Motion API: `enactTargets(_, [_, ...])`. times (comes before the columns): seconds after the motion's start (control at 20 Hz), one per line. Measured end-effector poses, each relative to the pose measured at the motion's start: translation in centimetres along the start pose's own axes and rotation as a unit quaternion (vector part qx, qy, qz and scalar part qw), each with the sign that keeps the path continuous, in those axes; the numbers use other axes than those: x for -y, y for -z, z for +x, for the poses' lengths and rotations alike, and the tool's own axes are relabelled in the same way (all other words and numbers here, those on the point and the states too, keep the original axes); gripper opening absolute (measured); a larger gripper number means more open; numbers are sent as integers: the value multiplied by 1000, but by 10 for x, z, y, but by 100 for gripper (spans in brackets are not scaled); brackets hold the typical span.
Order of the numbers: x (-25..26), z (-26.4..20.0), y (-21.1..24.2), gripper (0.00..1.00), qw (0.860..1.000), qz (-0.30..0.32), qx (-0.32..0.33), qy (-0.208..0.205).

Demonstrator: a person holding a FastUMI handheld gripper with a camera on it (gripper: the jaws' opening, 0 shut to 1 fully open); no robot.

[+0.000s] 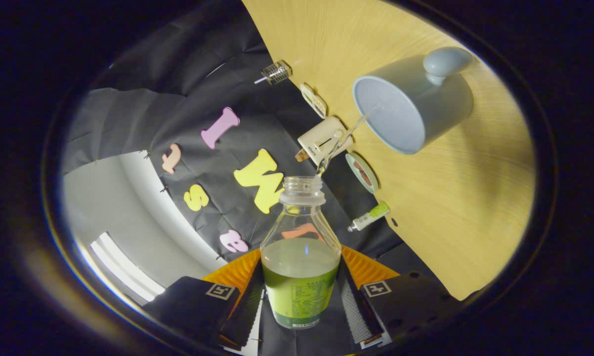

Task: Take the bottle from table, then pour the juice into the cup, finally place the bottle on the coaster

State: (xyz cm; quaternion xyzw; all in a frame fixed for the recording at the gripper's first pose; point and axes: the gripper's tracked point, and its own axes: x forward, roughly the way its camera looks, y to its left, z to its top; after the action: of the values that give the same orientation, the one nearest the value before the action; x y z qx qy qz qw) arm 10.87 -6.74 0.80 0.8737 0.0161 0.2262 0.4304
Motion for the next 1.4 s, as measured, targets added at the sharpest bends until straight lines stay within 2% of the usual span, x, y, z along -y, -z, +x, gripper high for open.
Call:
enactTargets(0.4, [-13,-8,-7,79,998,51,-4,-40])
enactTargets(0.75, [-21,-10,-13,79,994,91,0,-53])
enactTargets(1.4, [-25,-10,-19,79,993,105,-1,-60])
